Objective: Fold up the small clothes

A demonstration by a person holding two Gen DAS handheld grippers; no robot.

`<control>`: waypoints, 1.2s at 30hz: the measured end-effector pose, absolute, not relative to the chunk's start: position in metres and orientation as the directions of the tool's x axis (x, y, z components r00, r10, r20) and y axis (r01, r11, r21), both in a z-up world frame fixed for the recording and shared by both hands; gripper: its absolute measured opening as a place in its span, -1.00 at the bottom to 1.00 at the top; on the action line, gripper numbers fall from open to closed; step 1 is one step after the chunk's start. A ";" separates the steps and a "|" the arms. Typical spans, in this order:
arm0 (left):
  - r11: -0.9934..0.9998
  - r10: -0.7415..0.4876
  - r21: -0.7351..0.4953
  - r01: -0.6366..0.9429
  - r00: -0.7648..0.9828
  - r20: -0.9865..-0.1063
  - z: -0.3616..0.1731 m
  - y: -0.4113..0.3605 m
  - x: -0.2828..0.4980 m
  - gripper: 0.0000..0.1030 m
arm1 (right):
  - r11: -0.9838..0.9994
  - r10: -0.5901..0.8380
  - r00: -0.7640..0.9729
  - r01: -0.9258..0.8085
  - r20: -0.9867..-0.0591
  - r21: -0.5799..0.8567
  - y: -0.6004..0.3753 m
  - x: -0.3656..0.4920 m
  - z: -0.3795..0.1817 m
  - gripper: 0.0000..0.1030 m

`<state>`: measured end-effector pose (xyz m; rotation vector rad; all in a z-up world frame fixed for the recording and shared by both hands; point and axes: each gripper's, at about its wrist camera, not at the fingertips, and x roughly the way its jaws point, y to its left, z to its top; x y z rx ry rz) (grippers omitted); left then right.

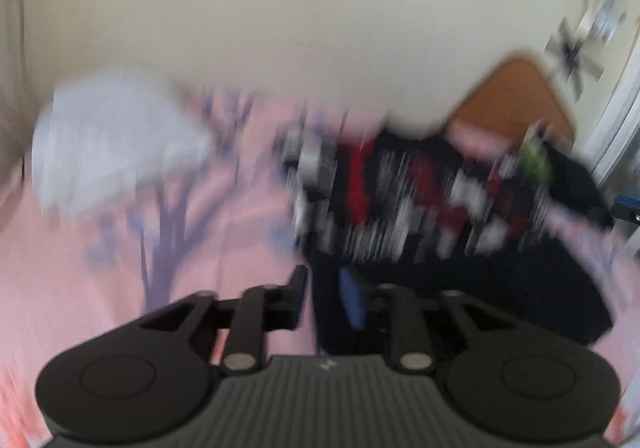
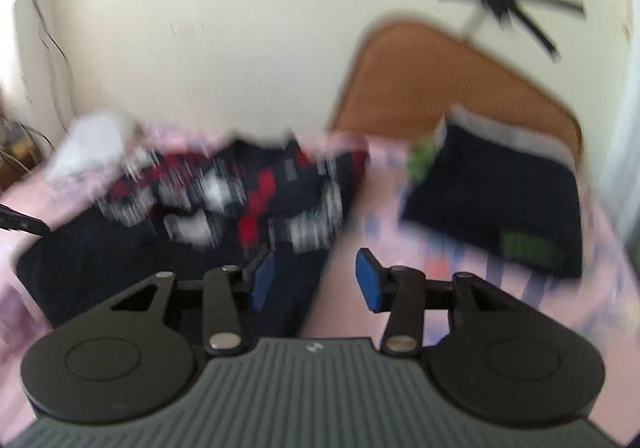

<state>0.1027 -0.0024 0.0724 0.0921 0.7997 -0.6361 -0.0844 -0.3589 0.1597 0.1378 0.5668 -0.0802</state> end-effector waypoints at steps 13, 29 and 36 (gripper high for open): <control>0.810 -0.460 -0.104 0.577 0.517 -0.722 0.022 -0.220 0.266 0.43 | 0.942 0.048 0.808 0.158 -0.588 0.295 -0.391 0.146 0.118 0.31; 0.754 -0.516 -0.062 0.654 0.532 -0.672 0.036 -0.208 0.217 -0.81 | 0.977 0.058 0.781 0.083 -0.621 0.195 -0.359 0.142 0.114 -0.77; 0.704 -0.612 -0.041 0.709 0.575 -0.544 0.065 -0.108 0.079 -0.82 | 0.993 0.111 0.851 -0.075 -0.513 0.089 -0.287 -0.002 0.159 -0.78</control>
